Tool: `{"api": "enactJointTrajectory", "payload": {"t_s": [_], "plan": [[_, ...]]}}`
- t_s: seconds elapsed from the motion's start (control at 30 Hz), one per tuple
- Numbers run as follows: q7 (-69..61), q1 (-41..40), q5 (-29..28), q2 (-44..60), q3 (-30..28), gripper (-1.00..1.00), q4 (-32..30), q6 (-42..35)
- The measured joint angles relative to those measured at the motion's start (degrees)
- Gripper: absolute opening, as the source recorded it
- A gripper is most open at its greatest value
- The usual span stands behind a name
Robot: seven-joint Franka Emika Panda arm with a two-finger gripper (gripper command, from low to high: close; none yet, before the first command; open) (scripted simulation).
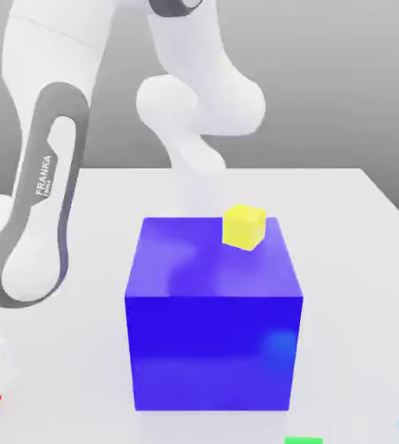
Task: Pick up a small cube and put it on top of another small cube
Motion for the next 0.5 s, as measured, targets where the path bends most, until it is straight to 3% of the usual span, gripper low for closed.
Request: {"api": "enactJointTrajectory", "payload": {"t_s": [0.13, 0.5], "plan": [[3.4, 3.1, -4.8, -6.9, -3.7, -1.0, -1.7, -5.0], [4.8, 21.4, -12.9, -10.3, 7.7, -1.0, -0.9, -9.3]]}}
